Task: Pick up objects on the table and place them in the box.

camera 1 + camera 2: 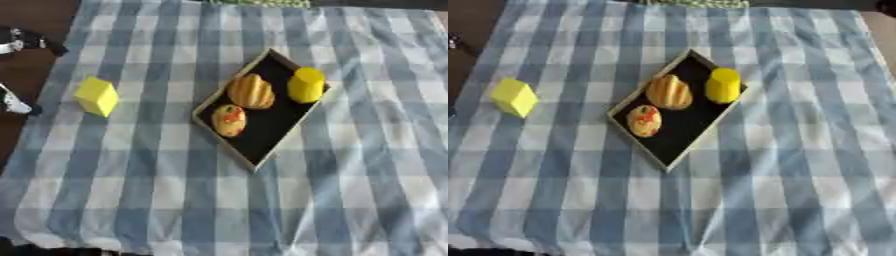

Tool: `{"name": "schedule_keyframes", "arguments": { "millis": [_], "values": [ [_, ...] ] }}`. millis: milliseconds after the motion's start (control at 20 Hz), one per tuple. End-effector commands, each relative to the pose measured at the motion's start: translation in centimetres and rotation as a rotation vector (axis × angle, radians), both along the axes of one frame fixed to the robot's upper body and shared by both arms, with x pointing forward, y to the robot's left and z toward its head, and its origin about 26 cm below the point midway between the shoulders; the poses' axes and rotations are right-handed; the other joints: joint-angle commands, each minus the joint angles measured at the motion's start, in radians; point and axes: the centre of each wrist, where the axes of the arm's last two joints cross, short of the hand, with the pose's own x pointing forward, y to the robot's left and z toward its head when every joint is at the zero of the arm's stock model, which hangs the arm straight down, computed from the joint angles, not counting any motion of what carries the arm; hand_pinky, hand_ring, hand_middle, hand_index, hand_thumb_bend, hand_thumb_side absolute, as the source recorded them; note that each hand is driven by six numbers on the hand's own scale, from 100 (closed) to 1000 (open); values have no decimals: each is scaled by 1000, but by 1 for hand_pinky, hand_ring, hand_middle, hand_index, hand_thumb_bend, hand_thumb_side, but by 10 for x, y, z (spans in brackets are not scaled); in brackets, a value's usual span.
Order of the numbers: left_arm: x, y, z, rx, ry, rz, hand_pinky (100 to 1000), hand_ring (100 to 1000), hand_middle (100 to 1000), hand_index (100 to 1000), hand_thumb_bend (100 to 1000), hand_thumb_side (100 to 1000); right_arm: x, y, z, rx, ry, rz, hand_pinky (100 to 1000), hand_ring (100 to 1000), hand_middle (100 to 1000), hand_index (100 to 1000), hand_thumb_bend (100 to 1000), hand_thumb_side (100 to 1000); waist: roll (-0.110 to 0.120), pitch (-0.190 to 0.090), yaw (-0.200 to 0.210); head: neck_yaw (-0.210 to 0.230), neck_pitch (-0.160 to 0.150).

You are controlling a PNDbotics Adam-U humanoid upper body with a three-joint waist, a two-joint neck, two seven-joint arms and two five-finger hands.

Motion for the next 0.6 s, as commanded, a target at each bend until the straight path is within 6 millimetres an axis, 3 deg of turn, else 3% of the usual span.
{"name": "schedule_keyframes", "arguments": {
  "millis": [50,400,600],
  "values": [
    [4,-6,9,72,0,-69,901,927,814,922,653,100,-4,1,8,-5,-23,-1,894,983,687,820,100,462,15,-22,-1,-1,4],
    [17,-29,3,117,22,-108,909,932,814,932,686,100,-3,2,6,27,-12,-12,891,981,678,815,100,465,17,-19,-6,-3,4],
    [25,-36,-5,139,56,-112,906,936,812,930,648,100,-3,2,4,41,-10,-14,891,982,675,813,100,466,19,-17,-11,1,4]
  ]
}}
